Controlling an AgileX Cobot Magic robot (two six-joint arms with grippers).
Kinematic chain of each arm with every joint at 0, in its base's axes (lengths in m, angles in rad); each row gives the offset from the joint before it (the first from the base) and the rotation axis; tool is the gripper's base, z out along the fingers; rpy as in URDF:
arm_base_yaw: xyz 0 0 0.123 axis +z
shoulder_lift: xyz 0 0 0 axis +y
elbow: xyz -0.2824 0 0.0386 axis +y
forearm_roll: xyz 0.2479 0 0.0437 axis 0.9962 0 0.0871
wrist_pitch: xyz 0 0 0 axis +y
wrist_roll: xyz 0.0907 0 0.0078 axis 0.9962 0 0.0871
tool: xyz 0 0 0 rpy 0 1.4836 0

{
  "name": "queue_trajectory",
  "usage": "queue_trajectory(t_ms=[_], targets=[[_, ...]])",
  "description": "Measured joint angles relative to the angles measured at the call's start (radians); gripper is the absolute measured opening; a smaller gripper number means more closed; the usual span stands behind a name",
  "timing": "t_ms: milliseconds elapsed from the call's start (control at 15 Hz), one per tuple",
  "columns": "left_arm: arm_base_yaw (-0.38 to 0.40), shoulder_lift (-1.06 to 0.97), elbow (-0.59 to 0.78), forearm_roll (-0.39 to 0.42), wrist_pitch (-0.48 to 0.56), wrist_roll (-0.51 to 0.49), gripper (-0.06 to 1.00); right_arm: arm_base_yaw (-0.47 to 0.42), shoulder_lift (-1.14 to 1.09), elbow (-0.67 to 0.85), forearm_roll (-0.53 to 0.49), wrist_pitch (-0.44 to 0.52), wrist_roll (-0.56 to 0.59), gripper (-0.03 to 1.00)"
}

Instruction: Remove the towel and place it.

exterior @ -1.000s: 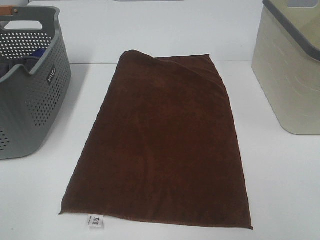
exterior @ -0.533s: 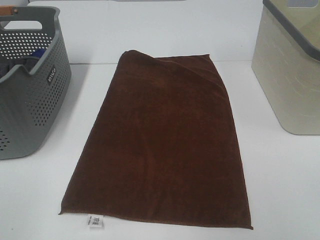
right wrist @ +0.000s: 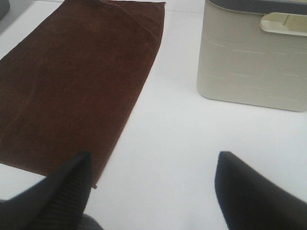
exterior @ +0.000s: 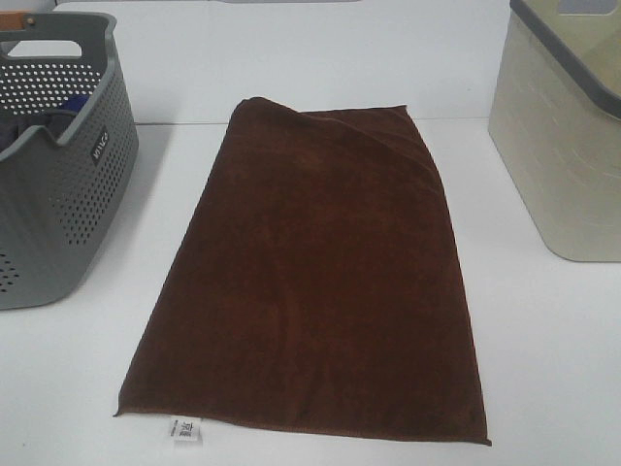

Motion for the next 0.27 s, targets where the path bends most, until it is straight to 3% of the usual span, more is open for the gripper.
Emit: queue_trajectory(t_ms=[267], targets=[[0.0, 0.0, 0.0, 0.0, 0.0, 0.0, 0.68, 0.0, 0.0, 0.0, 0.0, 0.0, 0.0, 0.69]])
